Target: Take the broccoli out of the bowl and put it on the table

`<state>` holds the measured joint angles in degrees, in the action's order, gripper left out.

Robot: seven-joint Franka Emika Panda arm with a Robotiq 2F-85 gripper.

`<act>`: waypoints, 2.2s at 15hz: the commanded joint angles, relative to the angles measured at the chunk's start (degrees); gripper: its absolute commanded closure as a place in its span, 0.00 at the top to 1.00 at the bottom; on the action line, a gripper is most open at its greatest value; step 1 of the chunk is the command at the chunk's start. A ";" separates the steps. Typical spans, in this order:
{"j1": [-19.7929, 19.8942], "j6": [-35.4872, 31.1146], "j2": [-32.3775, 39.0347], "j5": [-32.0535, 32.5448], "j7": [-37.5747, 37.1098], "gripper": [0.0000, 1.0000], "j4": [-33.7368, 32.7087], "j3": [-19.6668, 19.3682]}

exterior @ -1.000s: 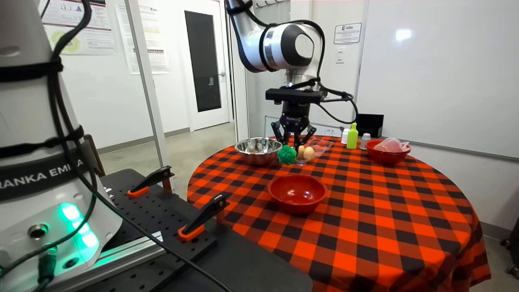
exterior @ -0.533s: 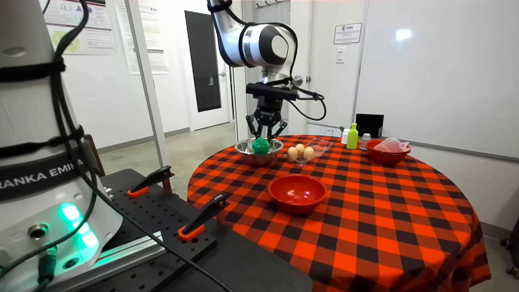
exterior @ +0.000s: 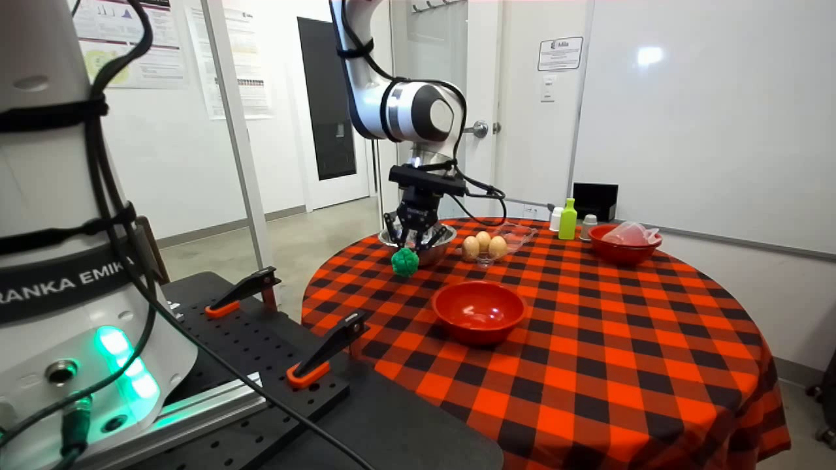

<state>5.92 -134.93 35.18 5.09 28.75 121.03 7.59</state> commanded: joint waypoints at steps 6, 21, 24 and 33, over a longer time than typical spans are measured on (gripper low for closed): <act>-1.97 -0.34 10.28 0.90 -4.74 0.06 -8.72 -2.27; -4.04 -1.74 11.08 1.88 -11.91 1.00 -10.46 -4.77; -3.56 -3.17 7.30 2.61 -11.39 1.00 -7.33 -4.89; 0.03 -3.91 -6.72 0.52 -5.88 1.00 1.01 -2.86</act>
<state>4.50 -138.76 33.82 6.67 19.98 117.93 3.62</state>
